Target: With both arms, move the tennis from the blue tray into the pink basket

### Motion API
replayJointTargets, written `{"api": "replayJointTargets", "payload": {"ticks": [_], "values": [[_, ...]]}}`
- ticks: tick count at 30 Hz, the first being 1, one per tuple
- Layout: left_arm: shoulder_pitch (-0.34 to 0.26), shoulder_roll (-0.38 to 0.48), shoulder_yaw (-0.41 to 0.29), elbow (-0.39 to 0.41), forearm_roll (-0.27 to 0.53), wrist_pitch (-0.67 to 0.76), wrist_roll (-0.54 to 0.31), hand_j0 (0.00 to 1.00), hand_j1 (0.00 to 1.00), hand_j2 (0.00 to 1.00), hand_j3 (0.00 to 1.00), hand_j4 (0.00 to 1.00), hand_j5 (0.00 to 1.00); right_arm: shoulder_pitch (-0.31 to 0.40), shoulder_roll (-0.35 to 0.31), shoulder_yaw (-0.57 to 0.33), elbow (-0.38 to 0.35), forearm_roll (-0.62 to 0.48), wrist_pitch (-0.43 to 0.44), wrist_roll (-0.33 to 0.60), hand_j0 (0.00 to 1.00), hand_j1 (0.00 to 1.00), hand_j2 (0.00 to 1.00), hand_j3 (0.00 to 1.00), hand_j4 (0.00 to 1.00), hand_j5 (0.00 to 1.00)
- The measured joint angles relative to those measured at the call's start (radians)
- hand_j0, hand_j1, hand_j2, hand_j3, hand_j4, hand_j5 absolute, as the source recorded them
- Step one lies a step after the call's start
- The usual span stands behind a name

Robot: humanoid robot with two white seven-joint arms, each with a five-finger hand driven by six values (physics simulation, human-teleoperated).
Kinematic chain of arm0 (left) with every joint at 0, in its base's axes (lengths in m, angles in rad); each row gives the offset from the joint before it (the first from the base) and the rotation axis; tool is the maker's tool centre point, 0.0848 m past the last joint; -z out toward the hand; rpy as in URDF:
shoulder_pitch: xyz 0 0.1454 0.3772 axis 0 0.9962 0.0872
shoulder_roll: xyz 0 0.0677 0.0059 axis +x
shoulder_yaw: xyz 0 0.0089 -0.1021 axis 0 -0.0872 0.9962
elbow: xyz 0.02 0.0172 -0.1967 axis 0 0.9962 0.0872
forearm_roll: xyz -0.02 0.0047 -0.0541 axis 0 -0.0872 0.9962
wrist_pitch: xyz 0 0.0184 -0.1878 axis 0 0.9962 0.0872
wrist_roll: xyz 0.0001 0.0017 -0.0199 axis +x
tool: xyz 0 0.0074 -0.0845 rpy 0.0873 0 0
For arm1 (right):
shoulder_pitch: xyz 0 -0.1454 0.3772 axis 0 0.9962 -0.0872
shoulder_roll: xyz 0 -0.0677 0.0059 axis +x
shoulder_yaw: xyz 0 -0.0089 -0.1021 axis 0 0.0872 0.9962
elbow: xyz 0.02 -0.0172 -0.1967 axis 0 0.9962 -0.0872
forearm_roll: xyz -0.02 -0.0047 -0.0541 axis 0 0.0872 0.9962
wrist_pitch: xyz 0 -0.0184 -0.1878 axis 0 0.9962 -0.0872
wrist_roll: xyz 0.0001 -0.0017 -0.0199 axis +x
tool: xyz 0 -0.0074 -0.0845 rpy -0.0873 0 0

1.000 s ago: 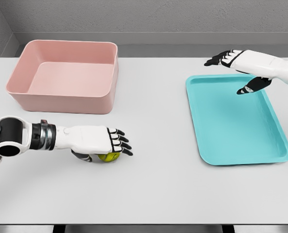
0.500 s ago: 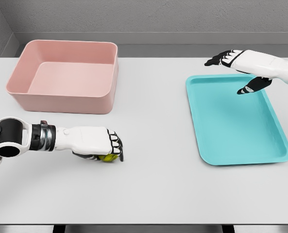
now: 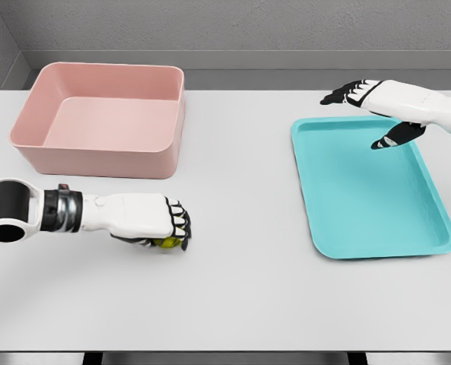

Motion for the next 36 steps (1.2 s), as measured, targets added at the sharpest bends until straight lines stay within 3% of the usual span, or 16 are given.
{"api": "replayJointTargets", "payload": {"ticks": [15, 23, 36], "values": [[-0.144, 0.051, 0.003, -0.033, 0.093, 0.0, 0.001, 0.6, 0.6, 0.6, 0.6, 0.6, 0.6, 0.0, -0.001, 0.0, 0.0, 0.0, 0.0, 0.0, 1.0, 1.0, 1.0, 1.0, 1.0, 1.0], [-0.184, 0.077, 0.002, -0.031, 0.116, -0.001, 0.003, 0.6, 0.6, 0.6, 0.6, 0.6, 0.6, 0.0, -0.001, 0.0, -0.001, 0.0, 0.0, 0.0, 1.0, 1.0, 1.0, 1.0, 1.0, 1.0], [-0.253, 0.074, 0.001, 0.042, 0.133, -0.001, 0.003, 0.6, 0.6, 0.6, 0.6, 0.6, 0.6, 0.0, -0.002, 0.0, -0.003, 0.0, 0.0, 0.0, 1.0, 1.0, 1.0, 1.0, 1.0, 1.0]]}}
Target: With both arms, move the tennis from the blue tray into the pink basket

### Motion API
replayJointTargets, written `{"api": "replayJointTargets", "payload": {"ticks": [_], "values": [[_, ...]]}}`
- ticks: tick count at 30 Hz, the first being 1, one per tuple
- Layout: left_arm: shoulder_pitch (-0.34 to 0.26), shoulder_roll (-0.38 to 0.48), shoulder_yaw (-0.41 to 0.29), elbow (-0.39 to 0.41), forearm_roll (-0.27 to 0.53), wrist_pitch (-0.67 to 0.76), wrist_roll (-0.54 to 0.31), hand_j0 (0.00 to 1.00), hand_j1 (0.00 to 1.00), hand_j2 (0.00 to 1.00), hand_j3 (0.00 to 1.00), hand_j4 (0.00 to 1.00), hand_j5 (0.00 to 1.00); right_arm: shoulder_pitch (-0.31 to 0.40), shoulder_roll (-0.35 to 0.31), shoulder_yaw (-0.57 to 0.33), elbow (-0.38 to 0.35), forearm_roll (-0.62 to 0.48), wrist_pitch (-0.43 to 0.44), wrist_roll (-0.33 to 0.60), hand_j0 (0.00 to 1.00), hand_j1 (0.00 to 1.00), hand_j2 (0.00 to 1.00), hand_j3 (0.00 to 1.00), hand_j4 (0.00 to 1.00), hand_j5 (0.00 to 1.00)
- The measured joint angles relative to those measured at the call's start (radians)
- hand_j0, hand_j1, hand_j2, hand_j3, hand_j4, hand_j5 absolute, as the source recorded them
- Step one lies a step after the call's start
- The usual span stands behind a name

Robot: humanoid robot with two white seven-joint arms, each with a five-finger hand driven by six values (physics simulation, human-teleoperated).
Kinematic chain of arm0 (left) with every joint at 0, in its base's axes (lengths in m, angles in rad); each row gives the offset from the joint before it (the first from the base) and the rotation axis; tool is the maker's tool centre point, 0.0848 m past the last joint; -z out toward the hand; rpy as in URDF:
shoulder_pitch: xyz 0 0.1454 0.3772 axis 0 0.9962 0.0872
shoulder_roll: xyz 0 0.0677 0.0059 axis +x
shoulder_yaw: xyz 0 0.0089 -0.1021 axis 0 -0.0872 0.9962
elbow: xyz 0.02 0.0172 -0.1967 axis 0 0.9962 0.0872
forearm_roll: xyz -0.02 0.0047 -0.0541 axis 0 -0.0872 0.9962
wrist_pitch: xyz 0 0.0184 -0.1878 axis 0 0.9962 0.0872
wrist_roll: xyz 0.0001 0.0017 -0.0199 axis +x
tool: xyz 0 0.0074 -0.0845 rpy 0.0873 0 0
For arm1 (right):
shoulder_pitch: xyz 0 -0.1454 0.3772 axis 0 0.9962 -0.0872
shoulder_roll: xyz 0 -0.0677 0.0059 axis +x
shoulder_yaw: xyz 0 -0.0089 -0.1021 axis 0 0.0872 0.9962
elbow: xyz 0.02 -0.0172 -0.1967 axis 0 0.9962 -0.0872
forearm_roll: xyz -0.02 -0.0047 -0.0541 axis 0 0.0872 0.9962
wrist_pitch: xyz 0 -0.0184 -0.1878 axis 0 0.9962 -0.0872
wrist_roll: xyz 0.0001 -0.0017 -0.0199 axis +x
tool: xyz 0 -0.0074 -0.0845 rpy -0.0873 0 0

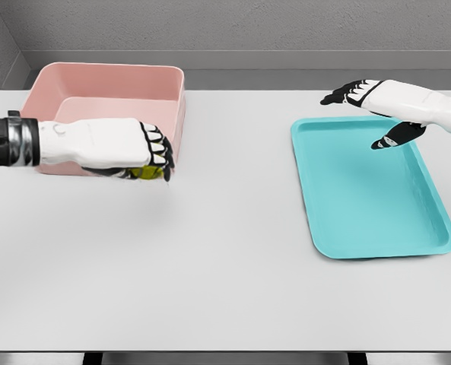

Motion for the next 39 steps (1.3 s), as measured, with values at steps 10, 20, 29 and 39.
{"api": "replayJointTargets", "payload": {"ticks": [10, 20, 29, 39], "values": [[-0.032, -0.032, -0.003, 0.104, -0.003, 0.0, 0.0, 0.6, 0.6, 0.6, 0.6, 0.6, 0.6, 0.0, -0.001, 0.0, 0.0, 0.0, 0.0, 0.0, 1.0, 1.0, 1.0, 1.0, 1.0, 1.0], [-0.072, -0.103, -0.01, 0.259, -0.013, 0.0, -0.002, 0.6, 0.6, 0.6, 0.6, 0.6, 0.6, 0.0, 0.0, 0.0, -0.001, 0.0, 0.0, -0.001, 1.0, 1.0, 1.0, 1.0, 1.0, 1.0], [-0.106, -0.189, -0.013, 0.439, -0.019, 0.0, -0.003, 0.6, 0.6, 0.6, 0.6, 0.6, 0.6, 0.0, 0.0, 0.0, -0.003, 0.0, 0.0, -0.002, 1.0, 1.0, 1.0, 1.0, 1.0, 1.0], [-0.11, -0.255, -0.006, 0.614, -0.038, 0.0, 0.0, 0.59, 0.59, 0.59, 0.59, 0.59, 0.59, -0.002, -0.003, 0.0, -0.003, 0.0, 0.0, -0.002, 1.0, 1.0, 1.0, 1.0, 1.0, 1.0]]}}
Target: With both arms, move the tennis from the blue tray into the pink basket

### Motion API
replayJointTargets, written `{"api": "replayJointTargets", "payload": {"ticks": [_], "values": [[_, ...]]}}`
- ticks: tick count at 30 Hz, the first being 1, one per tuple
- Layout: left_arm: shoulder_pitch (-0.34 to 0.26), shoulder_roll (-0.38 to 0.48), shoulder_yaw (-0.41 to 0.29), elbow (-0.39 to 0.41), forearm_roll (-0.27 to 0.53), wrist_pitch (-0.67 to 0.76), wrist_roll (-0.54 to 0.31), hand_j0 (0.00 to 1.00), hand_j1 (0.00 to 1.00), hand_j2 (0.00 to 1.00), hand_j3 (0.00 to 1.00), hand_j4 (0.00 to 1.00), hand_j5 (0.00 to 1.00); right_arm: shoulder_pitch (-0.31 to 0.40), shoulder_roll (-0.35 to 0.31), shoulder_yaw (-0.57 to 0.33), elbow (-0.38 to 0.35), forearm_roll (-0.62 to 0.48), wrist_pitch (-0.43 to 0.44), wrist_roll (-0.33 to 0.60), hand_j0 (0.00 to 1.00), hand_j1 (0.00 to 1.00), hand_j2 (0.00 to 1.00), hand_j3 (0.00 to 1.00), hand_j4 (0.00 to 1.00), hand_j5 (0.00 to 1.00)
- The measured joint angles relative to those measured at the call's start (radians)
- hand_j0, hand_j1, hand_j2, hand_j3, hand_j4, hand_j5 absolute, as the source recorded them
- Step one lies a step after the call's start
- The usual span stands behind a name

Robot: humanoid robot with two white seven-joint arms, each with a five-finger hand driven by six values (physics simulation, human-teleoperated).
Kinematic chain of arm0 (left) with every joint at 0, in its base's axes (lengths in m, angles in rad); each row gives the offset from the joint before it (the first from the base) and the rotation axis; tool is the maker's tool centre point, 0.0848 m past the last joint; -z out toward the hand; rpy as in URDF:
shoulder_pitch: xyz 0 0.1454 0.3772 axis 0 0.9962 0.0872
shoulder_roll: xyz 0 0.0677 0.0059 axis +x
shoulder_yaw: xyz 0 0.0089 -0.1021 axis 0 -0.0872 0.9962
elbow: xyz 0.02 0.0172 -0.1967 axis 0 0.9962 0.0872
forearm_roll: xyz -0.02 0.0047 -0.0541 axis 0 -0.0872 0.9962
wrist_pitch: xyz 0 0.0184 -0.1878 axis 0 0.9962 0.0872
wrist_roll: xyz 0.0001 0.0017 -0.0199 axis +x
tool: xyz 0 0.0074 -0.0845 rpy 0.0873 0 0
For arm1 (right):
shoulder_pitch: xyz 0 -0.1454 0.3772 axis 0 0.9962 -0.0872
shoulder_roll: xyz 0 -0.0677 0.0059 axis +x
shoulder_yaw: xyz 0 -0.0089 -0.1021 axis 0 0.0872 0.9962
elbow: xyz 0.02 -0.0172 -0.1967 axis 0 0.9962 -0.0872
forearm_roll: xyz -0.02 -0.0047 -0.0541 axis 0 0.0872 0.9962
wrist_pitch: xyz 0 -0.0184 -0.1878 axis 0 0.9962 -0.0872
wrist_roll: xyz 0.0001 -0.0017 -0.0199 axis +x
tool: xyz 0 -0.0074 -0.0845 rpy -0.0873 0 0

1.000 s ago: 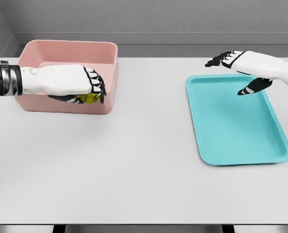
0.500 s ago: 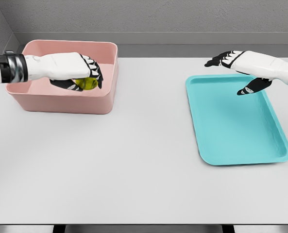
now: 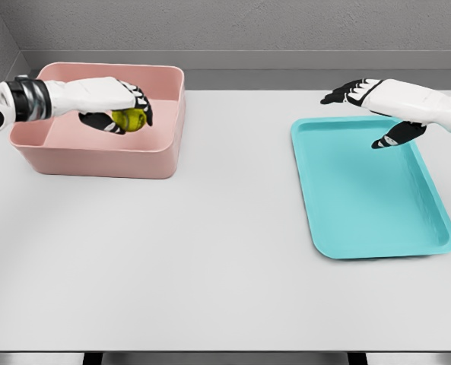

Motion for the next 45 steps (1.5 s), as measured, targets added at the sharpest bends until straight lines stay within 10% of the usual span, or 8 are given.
{"api": "replayJointTargets", "payload": {"ticks": [15, 18, 28, 39, 45], "values": [[-0.026, -0.058, 0.012, 0.147, 0.0, 0.0, 0.003, 0.6, 0.6, 0.6, 0.6, 0.6, 0.6, 0.0, -0.003, 0.001, -0.004, 0.0, 0.0, -0.001, 1.0, 1.0, 1.0, 1.0, 1.0, 1.0], [-0.026, -0.061, 0.013, 0.158, 0.0, 0.0, 0.004, 1.0, 1.0, 1.0, 1.0, 1.0, 1.0, 0.002, -0.003, 0.001, -0.004, 0.0, 0.0, -0.001, 1.0, 1.0, 1.0, 1.0, 1.0, 1.0], [-0.015, -0.054, 0.023, 0.149, 0.005, 0.0, 0.009, 1.0, 1.0, 1.0, 1.0, 1.0, 1.0, 0.002, -0.003, 0.002, -0.005, 0.0, 0.0, -0.001, 1.0, 1.0, 1.0, 1.0, 1.0, 1.0], [0.087, 0.196, 0.043, -0.321, 0.203, 0.0, 0.033, 1.0, 1.0, 1.0, 1.0, 1.0, 1.0, 0.0, -0.003, 0.002, -0.005, 0.0, 0.0, -0.001, 1.0, 1.0, 1.0, 1.0, 1.0, 1.0], [0.167, 0.309, 0.055, -0.408, 0.242, 0.001, 0.108, 1.0, 1.0, 1.0, 1.0, 1.0, 1.0, 0.0, -0.003, 0.001, -0.01, 0.0, 0.0, -0.001, 1.0, 1.0, 1.0, 1.0, 1.0, 1.0]]}}
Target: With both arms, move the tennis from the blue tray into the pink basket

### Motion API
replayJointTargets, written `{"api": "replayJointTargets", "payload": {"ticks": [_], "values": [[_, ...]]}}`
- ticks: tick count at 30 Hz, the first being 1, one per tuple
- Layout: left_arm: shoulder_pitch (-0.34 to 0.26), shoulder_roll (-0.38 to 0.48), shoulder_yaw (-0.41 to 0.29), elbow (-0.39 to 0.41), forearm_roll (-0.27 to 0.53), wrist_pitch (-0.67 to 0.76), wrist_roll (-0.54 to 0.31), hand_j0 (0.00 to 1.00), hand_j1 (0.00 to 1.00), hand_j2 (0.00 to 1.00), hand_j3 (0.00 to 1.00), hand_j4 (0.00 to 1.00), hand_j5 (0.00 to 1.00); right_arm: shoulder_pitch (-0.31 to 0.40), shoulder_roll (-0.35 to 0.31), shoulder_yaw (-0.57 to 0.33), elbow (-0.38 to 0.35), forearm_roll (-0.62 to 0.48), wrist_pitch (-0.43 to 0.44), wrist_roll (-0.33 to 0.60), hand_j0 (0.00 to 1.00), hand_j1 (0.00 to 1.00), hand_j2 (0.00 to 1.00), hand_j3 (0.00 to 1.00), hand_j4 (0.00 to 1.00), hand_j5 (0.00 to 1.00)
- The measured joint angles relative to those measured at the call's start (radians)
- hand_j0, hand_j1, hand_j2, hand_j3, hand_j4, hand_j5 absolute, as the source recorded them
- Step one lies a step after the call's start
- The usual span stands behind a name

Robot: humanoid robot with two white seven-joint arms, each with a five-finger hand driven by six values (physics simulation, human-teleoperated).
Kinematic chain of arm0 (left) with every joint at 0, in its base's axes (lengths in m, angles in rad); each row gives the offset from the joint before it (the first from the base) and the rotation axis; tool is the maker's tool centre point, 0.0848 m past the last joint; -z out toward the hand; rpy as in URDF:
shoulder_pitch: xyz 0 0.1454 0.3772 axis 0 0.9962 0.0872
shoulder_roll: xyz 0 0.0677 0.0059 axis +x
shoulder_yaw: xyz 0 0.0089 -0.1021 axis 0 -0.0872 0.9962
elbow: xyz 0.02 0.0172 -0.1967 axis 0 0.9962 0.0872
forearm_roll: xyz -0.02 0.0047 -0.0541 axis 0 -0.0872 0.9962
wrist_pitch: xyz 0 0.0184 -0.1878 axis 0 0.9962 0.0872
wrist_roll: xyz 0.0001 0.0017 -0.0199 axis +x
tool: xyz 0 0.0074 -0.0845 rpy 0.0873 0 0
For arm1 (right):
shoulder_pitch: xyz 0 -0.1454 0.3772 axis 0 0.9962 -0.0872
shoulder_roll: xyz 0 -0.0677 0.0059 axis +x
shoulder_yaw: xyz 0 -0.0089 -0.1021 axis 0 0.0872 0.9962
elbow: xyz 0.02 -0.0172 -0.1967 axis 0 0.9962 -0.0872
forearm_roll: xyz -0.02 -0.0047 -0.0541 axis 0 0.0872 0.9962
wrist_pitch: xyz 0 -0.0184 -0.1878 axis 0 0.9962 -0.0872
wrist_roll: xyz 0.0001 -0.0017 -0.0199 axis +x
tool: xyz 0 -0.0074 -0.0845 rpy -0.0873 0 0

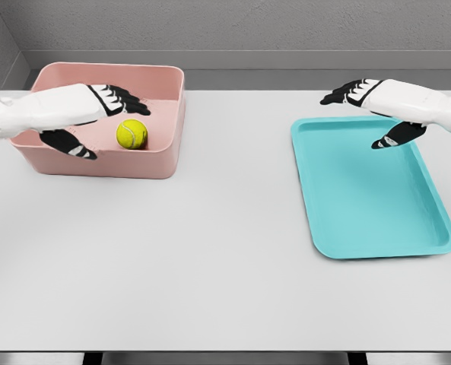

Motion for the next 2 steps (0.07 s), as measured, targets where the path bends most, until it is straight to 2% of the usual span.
{"api": "replayJointTargets", "payload": {"ticks": [2], "values": [[0.021, 0.013, 0.004, -0.006, 0.002, 0.0, 0.006, 1.0, 1.0, 1.0, 1.0, 1.0, 1.0, 0.0, 0.0, 0.0, -0.001, 0.0, 0.0, 0.0, 1.0, 1.0, 1.0, 1.0, 1.0, 1.0]]}}
